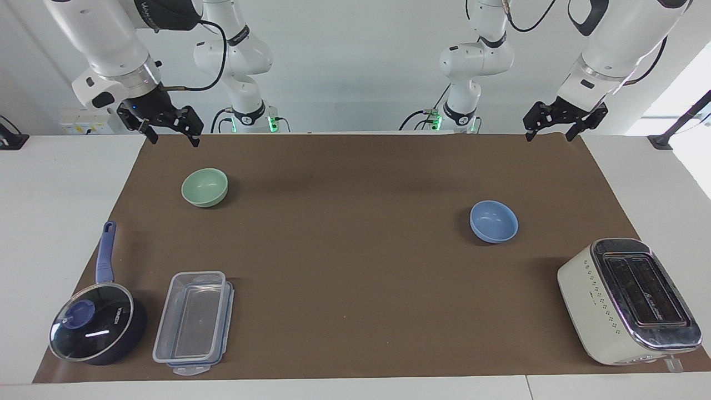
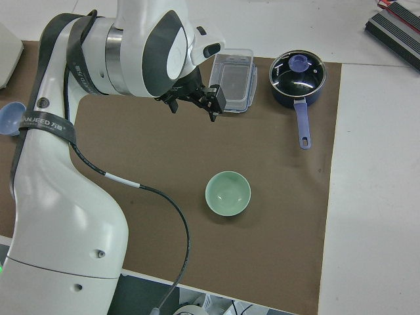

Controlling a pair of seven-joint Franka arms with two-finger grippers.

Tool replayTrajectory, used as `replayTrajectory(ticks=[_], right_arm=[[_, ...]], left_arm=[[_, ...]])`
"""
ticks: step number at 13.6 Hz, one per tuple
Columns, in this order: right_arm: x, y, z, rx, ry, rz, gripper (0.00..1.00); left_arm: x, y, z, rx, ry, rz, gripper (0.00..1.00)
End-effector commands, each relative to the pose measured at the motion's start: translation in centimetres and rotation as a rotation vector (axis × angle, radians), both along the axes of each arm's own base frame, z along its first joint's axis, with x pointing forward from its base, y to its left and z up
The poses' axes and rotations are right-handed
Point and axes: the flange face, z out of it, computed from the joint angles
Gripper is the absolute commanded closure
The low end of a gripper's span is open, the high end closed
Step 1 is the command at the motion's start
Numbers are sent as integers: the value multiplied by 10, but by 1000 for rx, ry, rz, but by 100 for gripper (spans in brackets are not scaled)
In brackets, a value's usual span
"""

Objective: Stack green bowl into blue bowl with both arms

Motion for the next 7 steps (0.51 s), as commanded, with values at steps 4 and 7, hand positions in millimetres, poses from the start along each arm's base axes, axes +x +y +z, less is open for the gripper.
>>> replayTrajectory(ticks=[4, 7], right_arm=[[4, -2, 1, -23, -19, 5, 0], [6, -2, 0, -20, -32, 42, 0]], left_arm=[[3, 1, 2, 2, -16, 5, 0], [4, 1, 3, -8, -26, 9, 0]])
